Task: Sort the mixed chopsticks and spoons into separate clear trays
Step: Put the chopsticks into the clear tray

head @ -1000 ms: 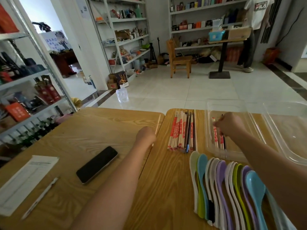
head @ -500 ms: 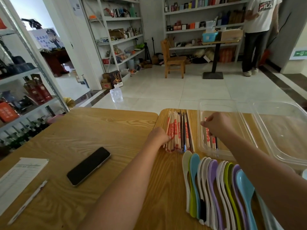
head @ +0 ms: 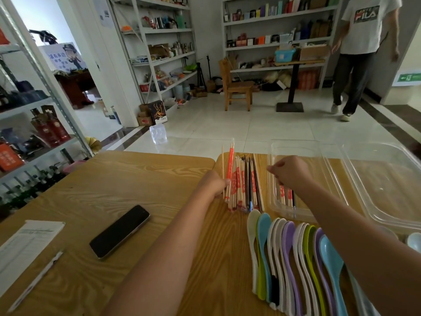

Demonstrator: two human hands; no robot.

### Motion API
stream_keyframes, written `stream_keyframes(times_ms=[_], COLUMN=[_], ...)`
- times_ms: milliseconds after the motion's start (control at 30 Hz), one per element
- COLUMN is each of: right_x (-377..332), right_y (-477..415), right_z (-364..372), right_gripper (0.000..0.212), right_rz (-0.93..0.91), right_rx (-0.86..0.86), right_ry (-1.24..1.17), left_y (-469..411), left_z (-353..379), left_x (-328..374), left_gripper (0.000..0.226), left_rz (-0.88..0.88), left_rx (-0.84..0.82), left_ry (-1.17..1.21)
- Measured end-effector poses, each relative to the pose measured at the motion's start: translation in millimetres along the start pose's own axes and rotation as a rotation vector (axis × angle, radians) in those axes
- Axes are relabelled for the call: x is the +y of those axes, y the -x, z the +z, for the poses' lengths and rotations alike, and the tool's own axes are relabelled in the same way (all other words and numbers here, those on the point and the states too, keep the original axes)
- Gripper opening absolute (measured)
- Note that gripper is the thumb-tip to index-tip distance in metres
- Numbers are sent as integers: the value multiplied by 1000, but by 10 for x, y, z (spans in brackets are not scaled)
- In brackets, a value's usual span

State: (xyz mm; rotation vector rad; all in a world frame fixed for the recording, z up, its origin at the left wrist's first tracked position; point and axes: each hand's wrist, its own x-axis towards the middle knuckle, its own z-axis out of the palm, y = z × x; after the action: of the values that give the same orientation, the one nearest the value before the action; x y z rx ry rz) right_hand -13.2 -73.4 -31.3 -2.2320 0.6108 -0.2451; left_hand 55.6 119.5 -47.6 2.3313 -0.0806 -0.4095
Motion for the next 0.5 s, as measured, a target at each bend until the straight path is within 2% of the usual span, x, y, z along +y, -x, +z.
stream_keyframes(times_ms=[167, 300, 500], right_x=[-185, -281, -195], right_y=[26, 81, 83], right_z=[-32, -91, -209], right_gripper=[29, 31, 34], right_rz=[25, 89, 165], right_rx=[-91, -116, -94], right_ry=[-299, -371, -390], left_y=[106, 262, 345], left_z=[68, 214, 378], left_x=[316, 556, 744], left_gripper=[32, 23, 30], left_rz=[139, 237, 335], left_rx=[-53, -109, -162], left_ry=[38, 33, -38])
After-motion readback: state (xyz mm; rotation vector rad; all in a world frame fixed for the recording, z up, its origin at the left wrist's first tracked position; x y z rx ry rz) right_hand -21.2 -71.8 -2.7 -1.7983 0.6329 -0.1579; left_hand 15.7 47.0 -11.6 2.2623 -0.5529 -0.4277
